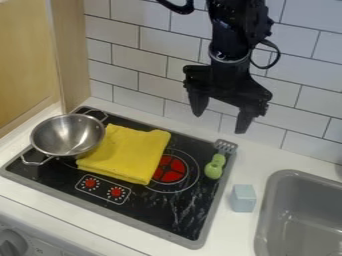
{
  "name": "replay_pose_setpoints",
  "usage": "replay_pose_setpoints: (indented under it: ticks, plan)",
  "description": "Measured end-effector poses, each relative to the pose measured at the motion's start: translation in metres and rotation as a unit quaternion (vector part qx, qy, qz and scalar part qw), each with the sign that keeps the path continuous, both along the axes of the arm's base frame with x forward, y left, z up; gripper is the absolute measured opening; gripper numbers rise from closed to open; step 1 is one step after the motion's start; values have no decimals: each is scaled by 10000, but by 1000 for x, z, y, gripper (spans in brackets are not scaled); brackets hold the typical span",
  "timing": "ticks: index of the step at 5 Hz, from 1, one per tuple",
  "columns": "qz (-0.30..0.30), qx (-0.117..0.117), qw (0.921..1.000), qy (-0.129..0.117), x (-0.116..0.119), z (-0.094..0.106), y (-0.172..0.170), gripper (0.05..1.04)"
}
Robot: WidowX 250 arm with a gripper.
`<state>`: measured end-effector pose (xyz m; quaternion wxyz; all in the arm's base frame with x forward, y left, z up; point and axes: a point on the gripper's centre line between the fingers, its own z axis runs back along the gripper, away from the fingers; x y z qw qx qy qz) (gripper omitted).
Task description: Take the green spatula from the top right of the stove and move it to the bottom right
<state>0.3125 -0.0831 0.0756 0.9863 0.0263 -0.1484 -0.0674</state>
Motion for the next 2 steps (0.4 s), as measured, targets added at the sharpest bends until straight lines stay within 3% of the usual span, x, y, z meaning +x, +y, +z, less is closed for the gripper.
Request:
replay_pose_setpoints:
  ticks: [2]
  plan:
    - [-45, 100, 9987, 500, -10, -31, 2, 999]
